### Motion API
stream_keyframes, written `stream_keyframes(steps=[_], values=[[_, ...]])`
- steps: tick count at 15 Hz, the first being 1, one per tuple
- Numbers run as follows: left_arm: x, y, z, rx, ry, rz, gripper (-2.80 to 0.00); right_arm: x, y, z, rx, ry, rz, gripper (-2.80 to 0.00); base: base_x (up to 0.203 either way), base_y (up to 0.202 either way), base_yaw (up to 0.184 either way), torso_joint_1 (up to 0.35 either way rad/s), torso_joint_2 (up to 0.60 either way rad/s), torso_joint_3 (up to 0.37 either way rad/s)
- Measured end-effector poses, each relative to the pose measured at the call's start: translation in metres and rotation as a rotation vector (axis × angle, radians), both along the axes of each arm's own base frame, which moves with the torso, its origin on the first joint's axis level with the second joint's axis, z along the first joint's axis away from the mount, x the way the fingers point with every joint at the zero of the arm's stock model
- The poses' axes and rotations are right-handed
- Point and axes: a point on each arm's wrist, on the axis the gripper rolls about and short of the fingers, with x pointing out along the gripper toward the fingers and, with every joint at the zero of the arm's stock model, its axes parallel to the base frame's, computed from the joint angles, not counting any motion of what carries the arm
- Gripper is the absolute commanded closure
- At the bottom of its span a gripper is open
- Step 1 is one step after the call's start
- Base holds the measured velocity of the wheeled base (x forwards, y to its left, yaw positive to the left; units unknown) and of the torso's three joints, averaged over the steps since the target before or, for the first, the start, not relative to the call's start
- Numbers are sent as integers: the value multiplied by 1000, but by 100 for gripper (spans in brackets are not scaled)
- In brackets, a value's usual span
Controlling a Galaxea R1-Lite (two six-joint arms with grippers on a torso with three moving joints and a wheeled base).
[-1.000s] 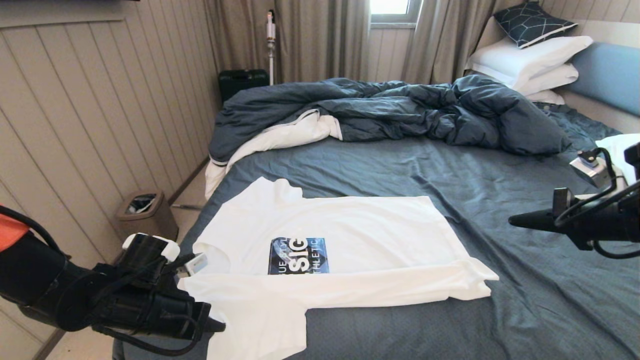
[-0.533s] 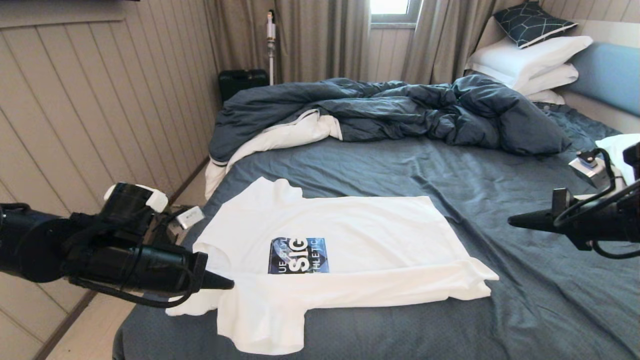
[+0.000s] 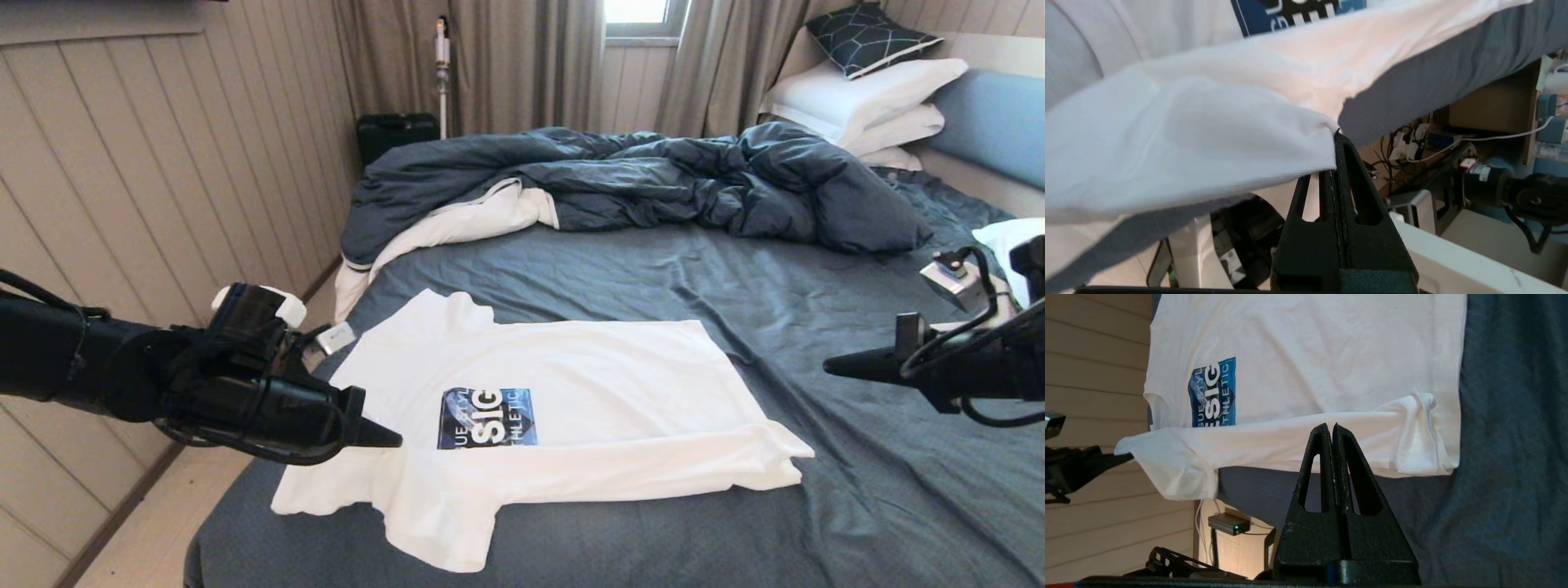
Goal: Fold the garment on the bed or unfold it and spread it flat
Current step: Fold the white T-shirt
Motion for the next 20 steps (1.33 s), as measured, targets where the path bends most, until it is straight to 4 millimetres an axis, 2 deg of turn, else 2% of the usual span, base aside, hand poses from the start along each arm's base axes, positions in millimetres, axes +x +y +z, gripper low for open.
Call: stream_keyframes(steps=[3,6,11,20], values=[[14,6,-2,-5,-20,31,0,-1,6,1,-4,-5,20,0,0,0,0,0,0,0],[33,24,10,-31,-51,118,0,-4,13,4,-5,-14,44,0,0,0,0,0,0,0],[55,46,7,-35,-63,191,0,-6,21,7,-10,-28,74,0,0,0,0,0,0,0],[91,49,-14,-45,-18,234,0,1,23,13,-18,-52,88,0,0,0,0,0,0,0]])
